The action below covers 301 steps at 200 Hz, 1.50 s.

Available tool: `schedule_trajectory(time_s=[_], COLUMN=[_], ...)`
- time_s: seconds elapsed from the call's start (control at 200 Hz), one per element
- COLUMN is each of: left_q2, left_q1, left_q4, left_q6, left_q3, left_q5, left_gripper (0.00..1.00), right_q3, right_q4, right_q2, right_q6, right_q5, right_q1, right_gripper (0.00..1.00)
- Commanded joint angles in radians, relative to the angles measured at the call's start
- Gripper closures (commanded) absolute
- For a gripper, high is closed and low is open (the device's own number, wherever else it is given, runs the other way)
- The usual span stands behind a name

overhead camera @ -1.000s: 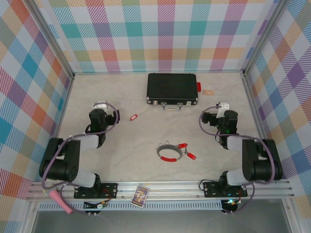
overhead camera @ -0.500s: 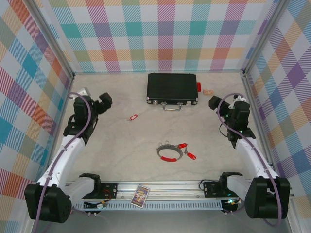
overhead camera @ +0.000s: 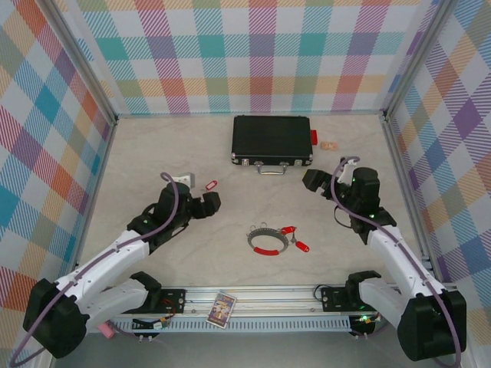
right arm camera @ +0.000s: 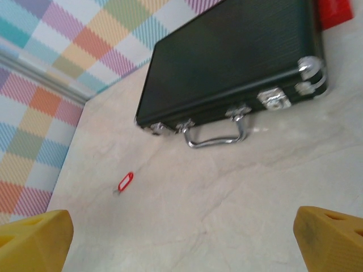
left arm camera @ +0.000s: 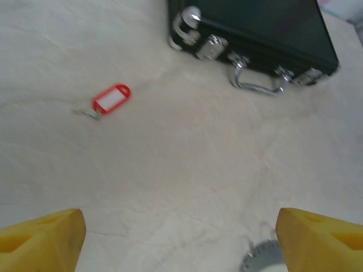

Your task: Put the keys on the keyring

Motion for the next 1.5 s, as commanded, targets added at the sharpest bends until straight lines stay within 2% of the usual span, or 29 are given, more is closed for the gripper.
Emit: schedule_trajectory(time_s=[0.0, 0.235, 0.33, 0.47, 0.705, 0.945, 1.13, 1.265, 1.5], left_q2=[0.038, 0.235, 0.344, 0.498, 0.715, 0.844, 0.874, 0.879, 0.832], left_q1=[-0.070, -0.316, -0.384, -0.454, -0.476, -0.496, -0.501, -0.504, -0.506], left_q4=[0.020, 0.020, 0.005, -0.011, -0.016, -0.055, -0.079, -0.082, -0.044], left_q6=[-0.002, 0.102, 0.154, 0.219, 0.284, 0.335, 0.352, 0.370, 0.384], left_q3=[-0.009, 0.076, 0.134, 0.231, 0.392, 0.497, 0.518, 0.519, 0.486], left_q5=[-0.002, -0.082, -0.091, -0.094, -0.090, -0.112, -0.132, -0.120, -0.038], left_gripper=[0.21, 0.34, 0.39, 0.39, 0.39, 0.38, 0.36, 0.29, 0.23], right_q3=[-0.032, -0.084, -0.100, -0.102, -0.107, -0.107, -0.103, -0.103, -0.103], right_q4=[-0.023, 0.048, 0.063, 0.062, 0.067, 0.076, 0.082, 0.083, 0.083], right_q2=[-0.017, -0.006, 0.002, -0.001, 0.001, 0.017, 0.031, 0.031, 0.037], right_q6=[-0.030, -0.001, 0.008, 0.010, 0.013, 0.015, 0.022, 0.024, 0.025], right_q5=[0.022, 0.045, 0.036, 0.034, 0.037, 0.028, 0.019, 0.017, 0.012], right_q1=[0.028, 0.033, 0.032, 0.032, 0.033, 0.032, 0.032, 0.033, 0.032], right_gripper=[0.01, 0.01, 0.01, 0.01, 0.01, 0.01, 0.01, 0.01, 0.01])
